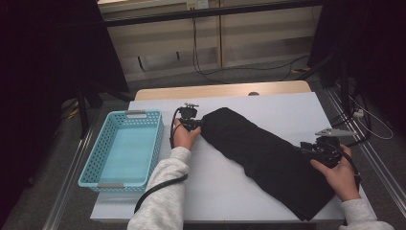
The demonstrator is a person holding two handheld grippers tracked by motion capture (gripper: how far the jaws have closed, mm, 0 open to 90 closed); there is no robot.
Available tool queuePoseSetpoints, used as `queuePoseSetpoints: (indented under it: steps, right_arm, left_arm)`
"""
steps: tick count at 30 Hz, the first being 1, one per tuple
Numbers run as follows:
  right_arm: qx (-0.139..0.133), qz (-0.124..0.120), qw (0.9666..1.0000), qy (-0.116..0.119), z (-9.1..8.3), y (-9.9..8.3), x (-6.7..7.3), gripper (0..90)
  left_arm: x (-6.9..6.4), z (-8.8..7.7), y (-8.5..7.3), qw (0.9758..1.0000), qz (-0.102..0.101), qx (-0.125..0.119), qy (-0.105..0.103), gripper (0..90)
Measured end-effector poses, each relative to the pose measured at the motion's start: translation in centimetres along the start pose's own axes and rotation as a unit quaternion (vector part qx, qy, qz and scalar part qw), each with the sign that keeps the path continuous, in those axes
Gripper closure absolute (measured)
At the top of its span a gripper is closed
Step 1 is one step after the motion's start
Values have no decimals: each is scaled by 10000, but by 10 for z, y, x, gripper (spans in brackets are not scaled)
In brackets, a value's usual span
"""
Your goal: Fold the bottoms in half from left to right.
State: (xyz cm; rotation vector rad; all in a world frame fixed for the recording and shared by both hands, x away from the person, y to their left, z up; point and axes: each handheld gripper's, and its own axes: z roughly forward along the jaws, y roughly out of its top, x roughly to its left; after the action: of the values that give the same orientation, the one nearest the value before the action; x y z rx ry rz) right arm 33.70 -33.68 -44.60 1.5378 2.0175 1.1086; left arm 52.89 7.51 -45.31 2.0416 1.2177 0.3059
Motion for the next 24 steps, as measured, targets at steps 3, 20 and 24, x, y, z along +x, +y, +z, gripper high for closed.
queuePoseSetpoints:
  steps: [3, 20, 24]
  right_arm:
    - [-12, -18, 10000, 59, -1, 0, 2, 582]
    - [89, -86, 9999, 70, -10, -7, 0, 520]
    - [206, 33, 9998, 12, -12, -14, -7, 533]
  left_arm:
    - [6, -5, 5, 9999, 8, -87, 65, 837]
    - [17, -23, 13, 9986, -9, -362, 387, 414]
    - [4, -29, 9, 9994, 42, -294, 186, 282]
